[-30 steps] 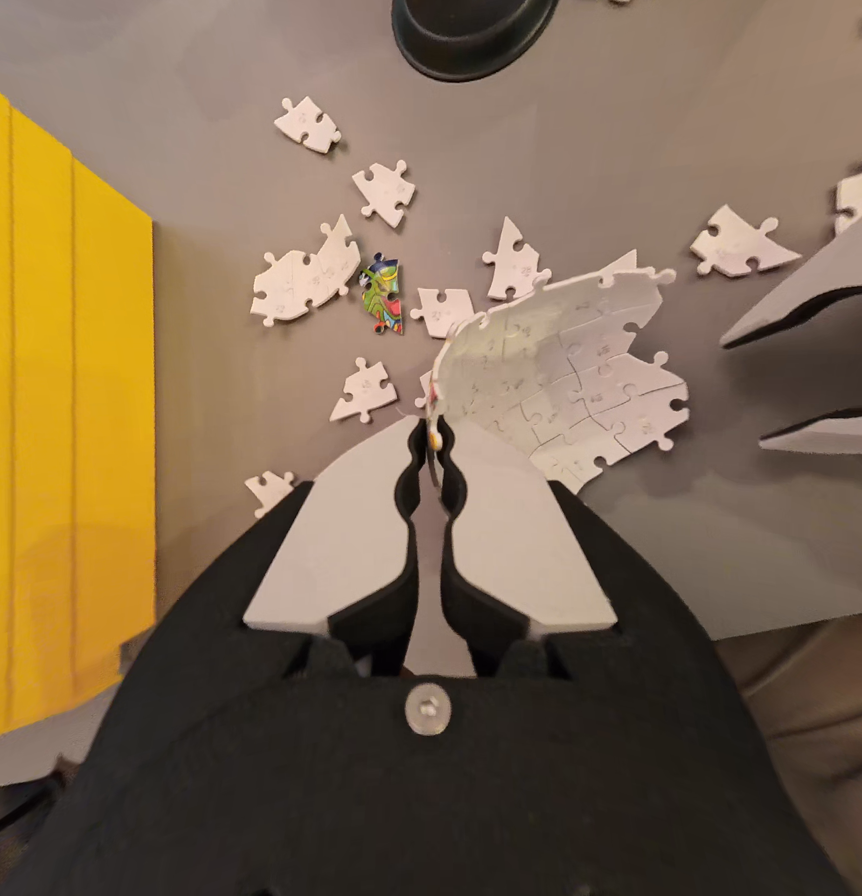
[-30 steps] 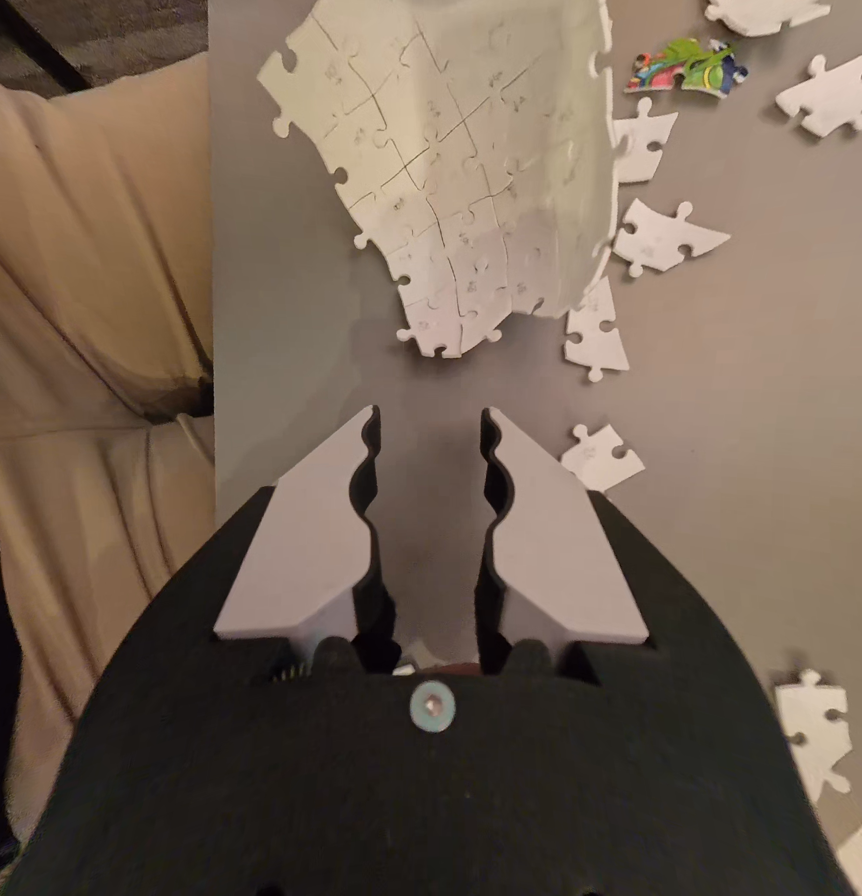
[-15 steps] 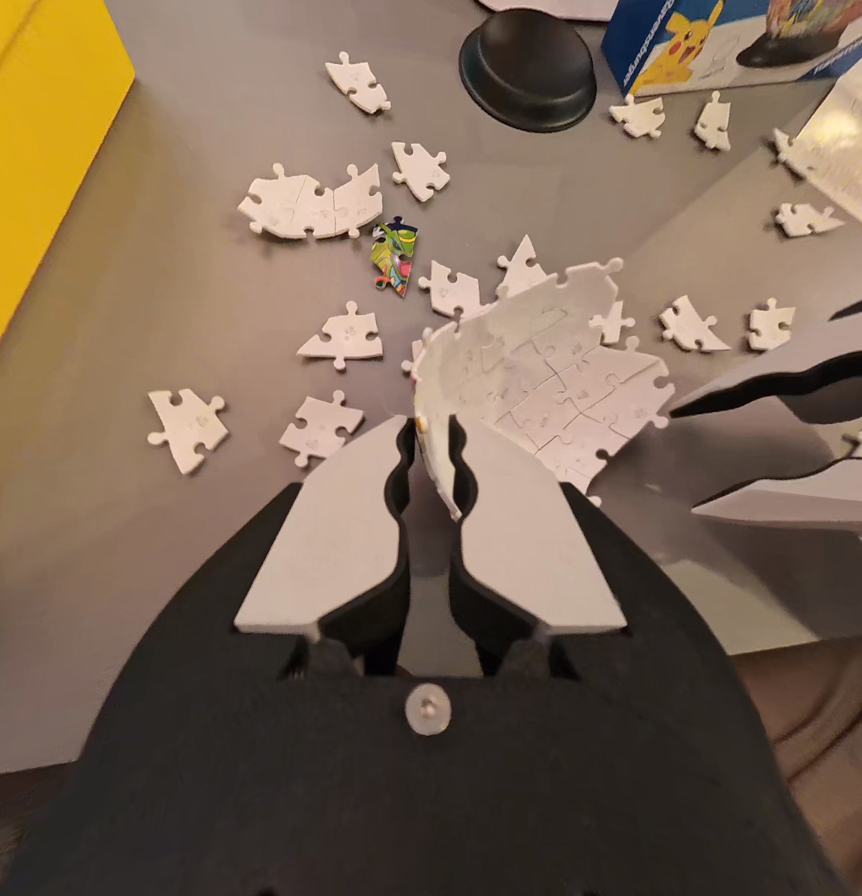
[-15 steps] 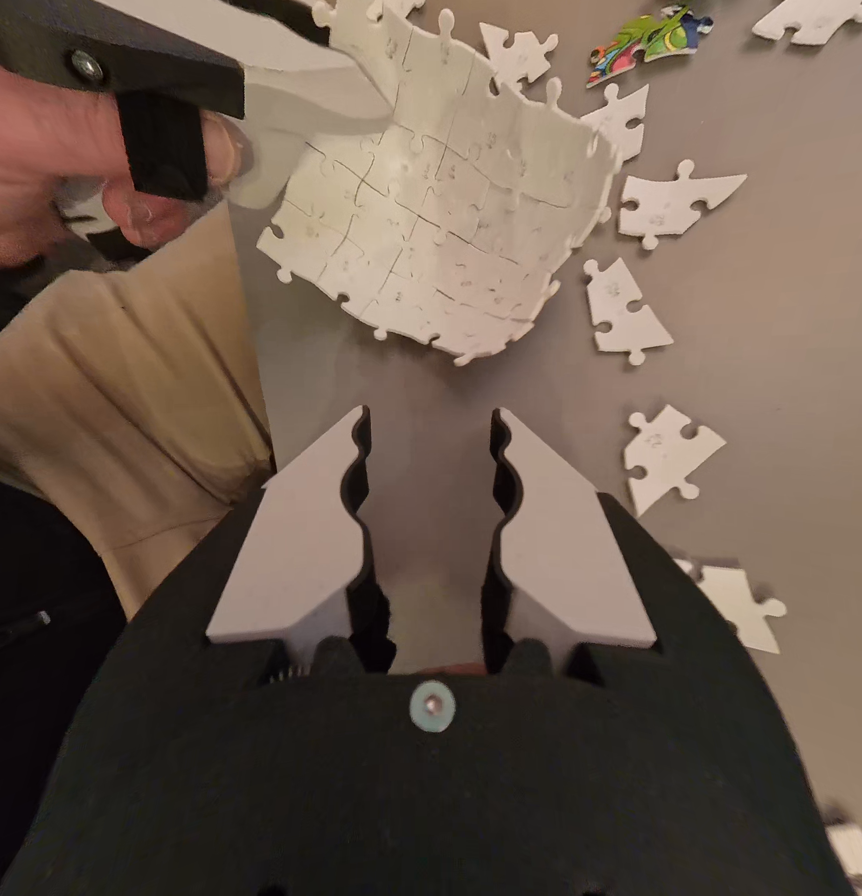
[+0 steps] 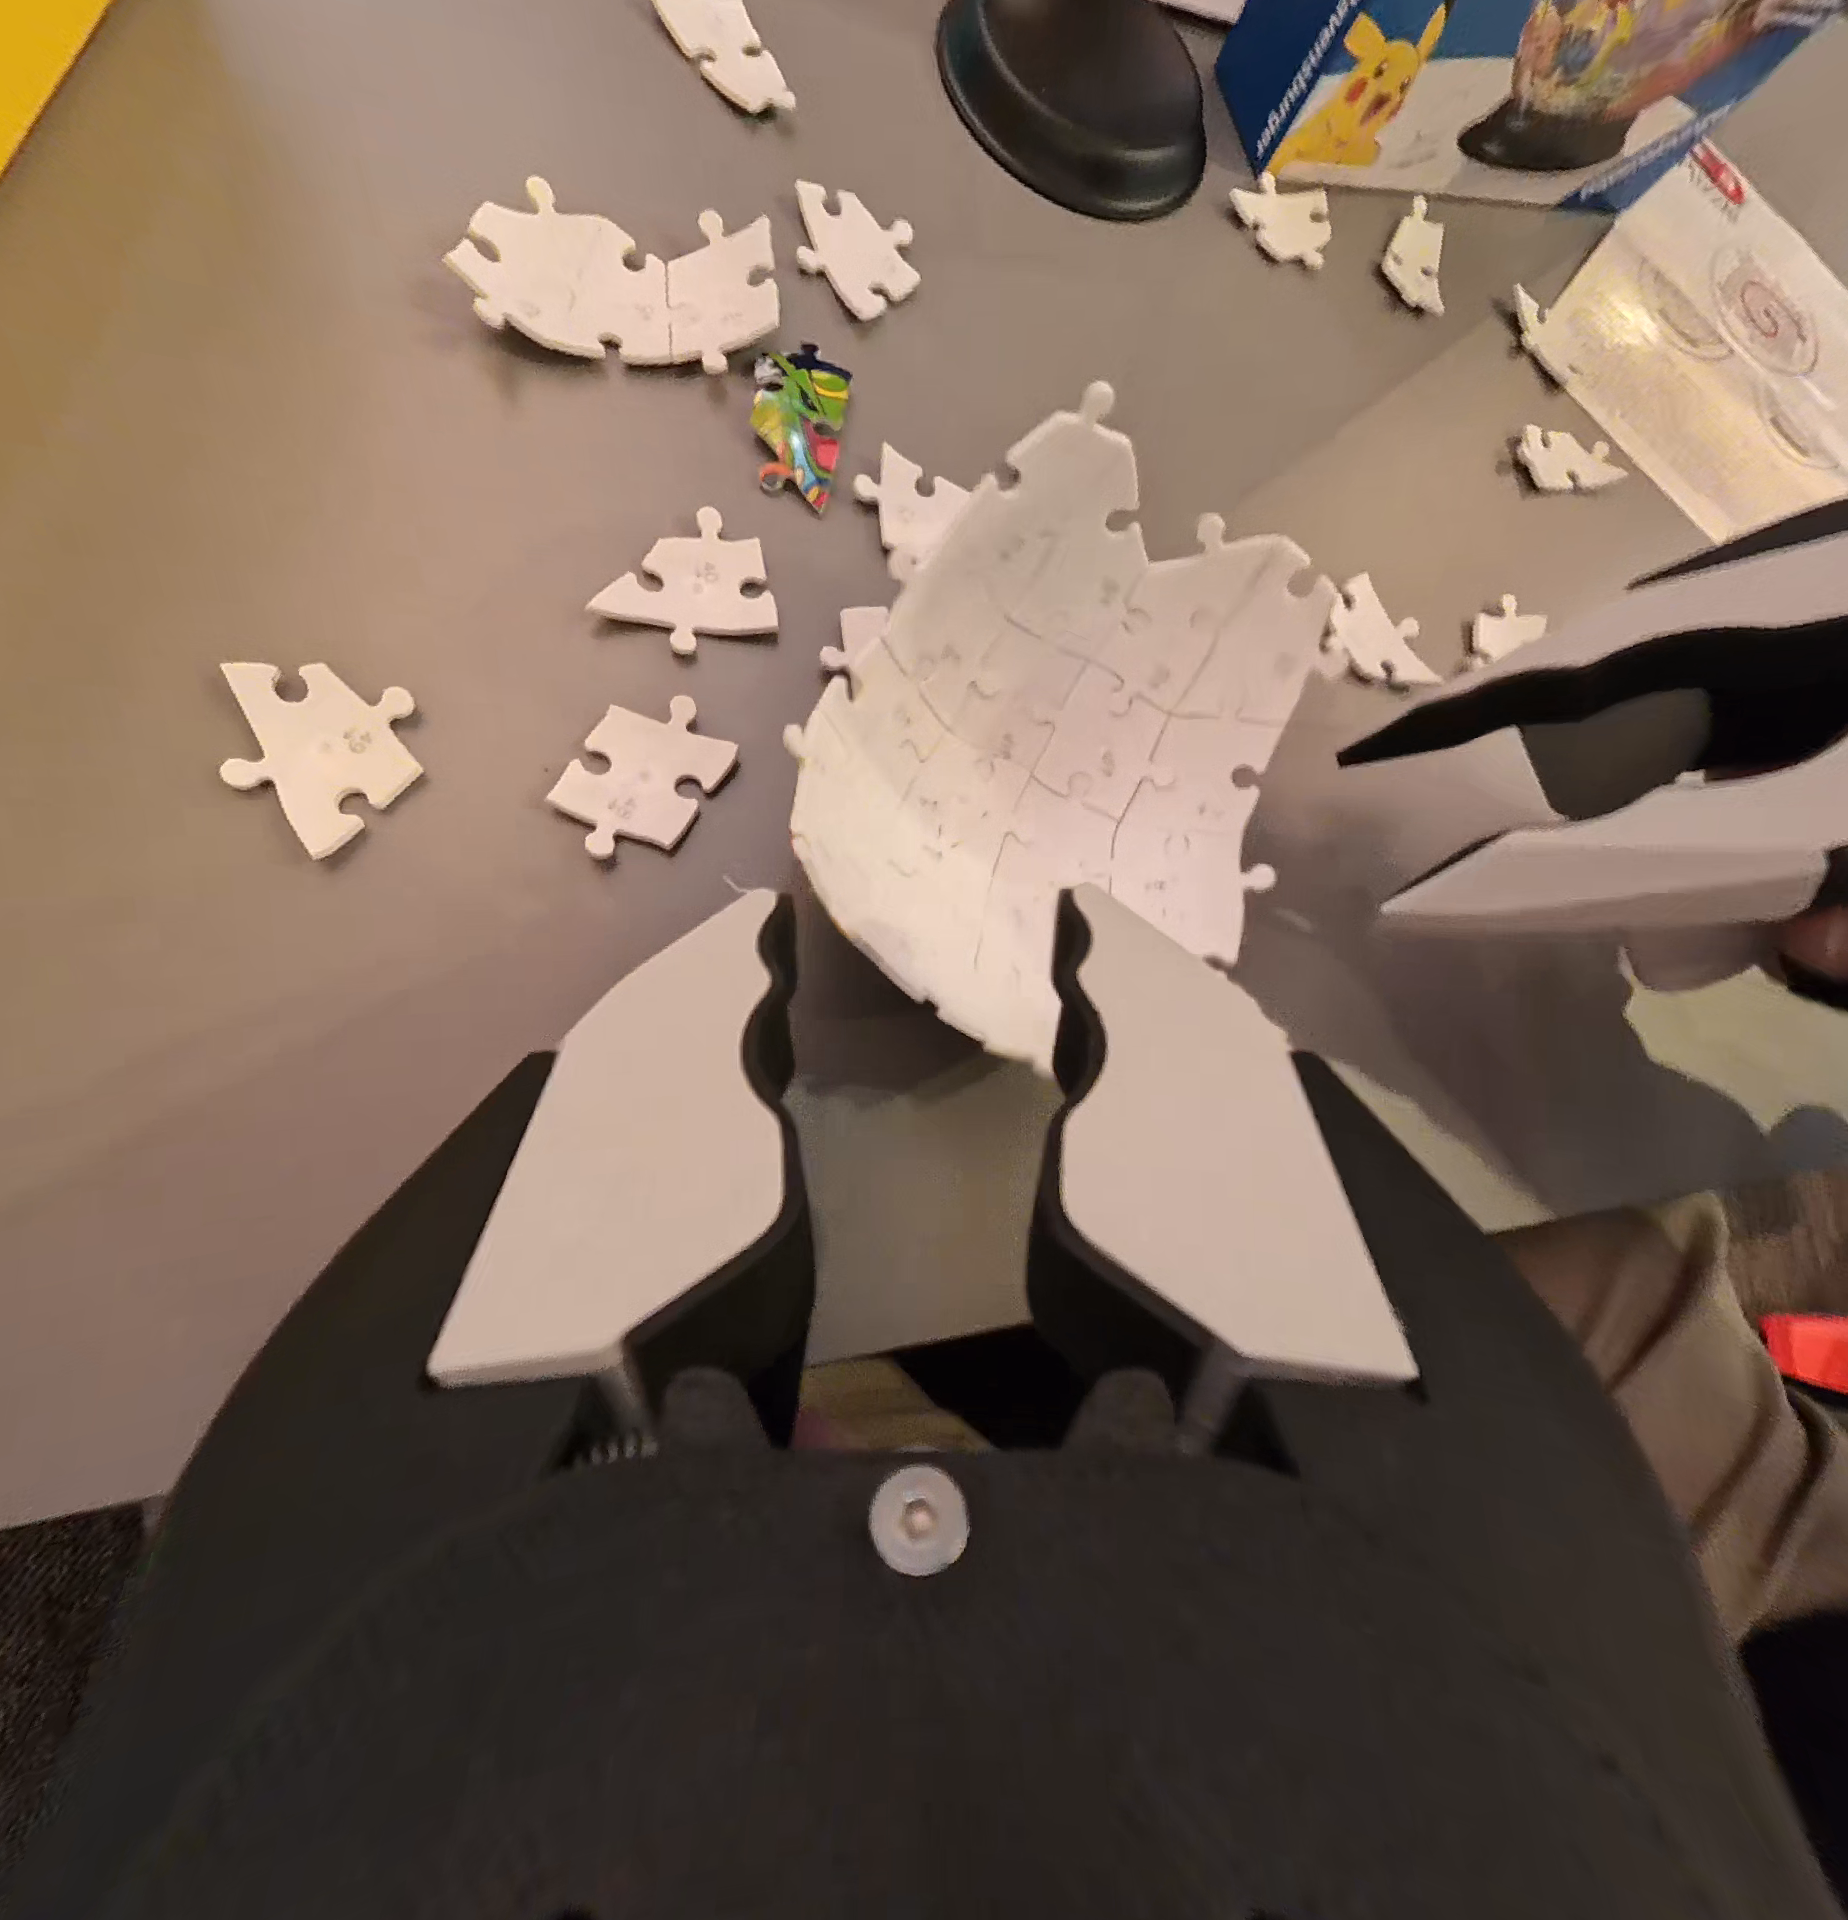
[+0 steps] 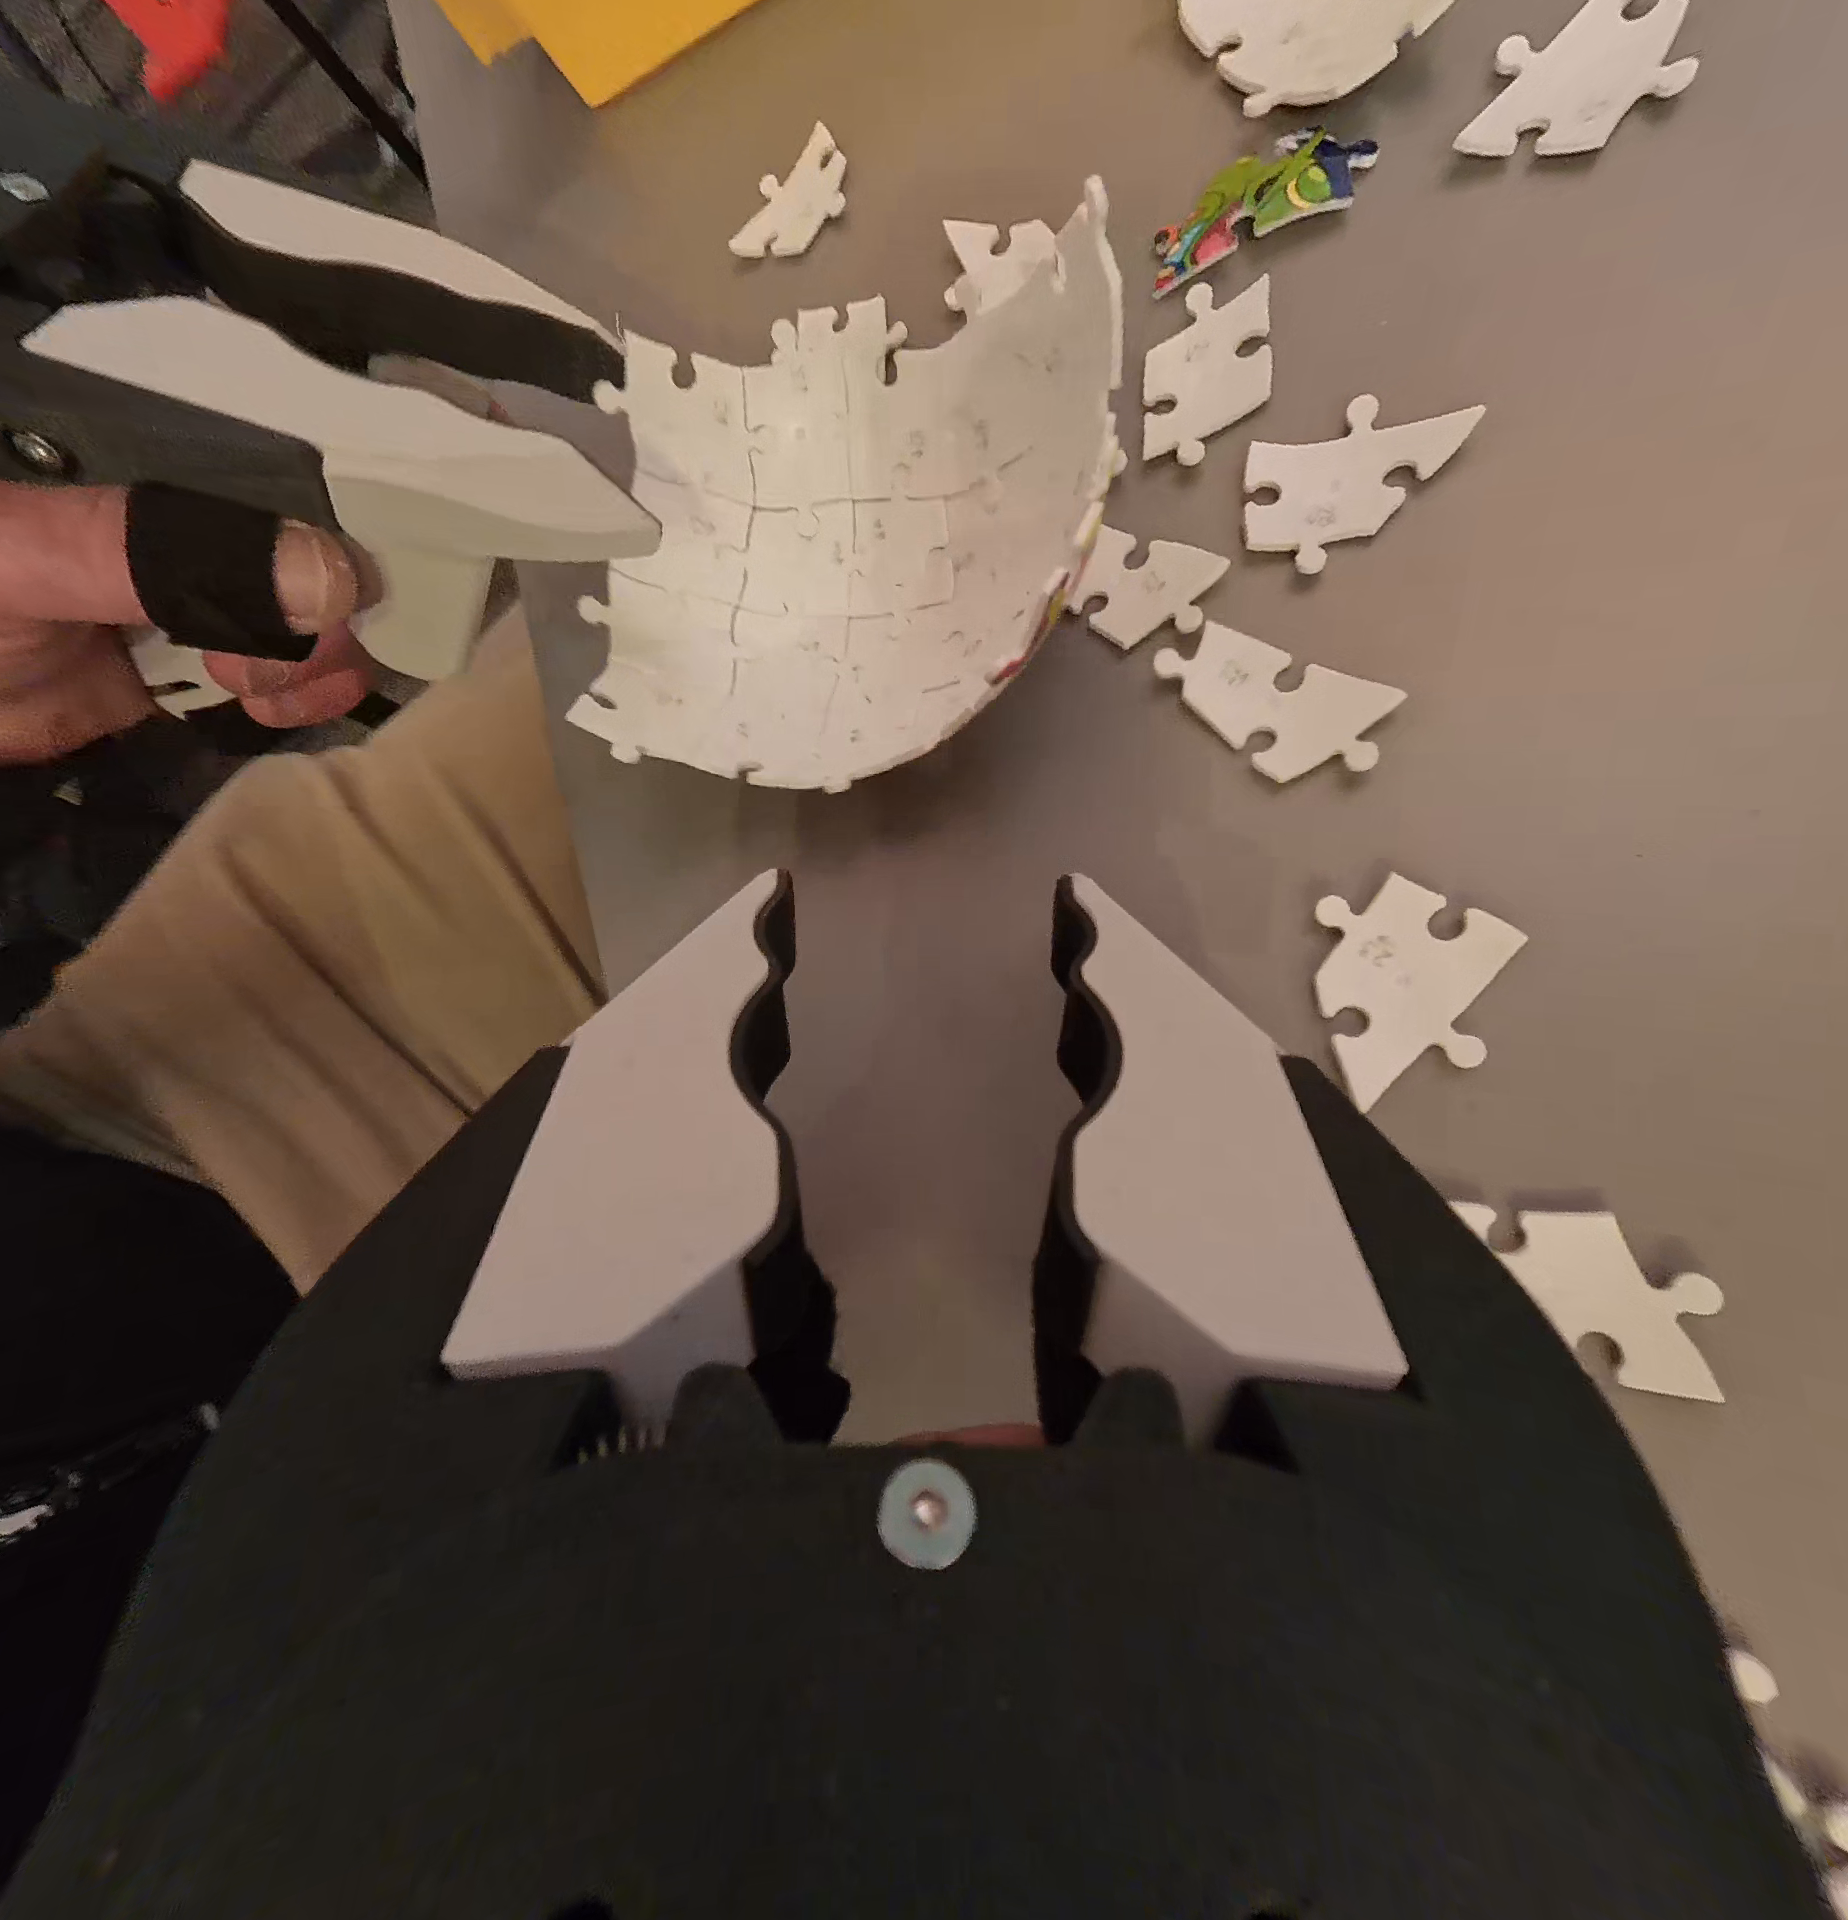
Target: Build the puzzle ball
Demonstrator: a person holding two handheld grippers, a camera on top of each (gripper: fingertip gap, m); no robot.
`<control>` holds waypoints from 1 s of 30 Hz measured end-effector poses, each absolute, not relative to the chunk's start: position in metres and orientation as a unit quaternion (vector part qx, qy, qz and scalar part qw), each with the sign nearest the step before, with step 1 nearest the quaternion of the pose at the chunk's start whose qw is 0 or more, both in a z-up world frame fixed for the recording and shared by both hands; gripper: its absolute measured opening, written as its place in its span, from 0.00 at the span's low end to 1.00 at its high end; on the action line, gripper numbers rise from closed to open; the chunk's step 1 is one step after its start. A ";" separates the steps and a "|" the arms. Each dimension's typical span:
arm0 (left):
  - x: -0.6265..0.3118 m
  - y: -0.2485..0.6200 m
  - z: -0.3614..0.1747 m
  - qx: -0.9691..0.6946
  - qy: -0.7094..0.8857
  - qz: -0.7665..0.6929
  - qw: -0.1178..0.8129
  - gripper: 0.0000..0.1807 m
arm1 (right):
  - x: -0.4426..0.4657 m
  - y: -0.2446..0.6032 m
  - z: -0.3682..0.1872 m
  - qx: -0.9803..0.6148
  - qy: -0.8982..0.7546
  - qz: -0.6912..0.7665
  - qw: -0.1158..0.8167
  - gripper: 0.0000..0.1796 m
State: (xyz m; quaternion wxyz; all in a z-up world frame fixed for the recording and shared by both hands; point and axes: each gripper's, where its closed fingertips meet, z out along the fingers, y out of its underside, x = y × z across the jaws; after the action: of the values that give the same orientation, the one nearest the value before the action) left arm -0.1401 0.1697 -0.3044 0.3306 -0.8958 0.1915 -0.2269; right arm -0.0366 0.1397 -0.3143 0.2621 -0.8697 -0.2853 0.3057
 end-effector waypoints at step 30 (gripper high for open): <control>-0.081 0.236 -0.318 -0.751 0.590 -0.210 0.211 0.14 | 0.010 0.144 -0.305 -0.873 -0.217 0.327 0.289 0.24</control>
State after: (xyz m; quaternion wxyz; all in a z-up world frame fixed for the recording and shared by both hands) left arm -0.0808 0.2359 -0.3183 0.2113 -0.7508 0.5896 -0.2099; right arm 0.0101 0.1445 -0.3049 0.2889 -0.8734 -0.2167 0.3269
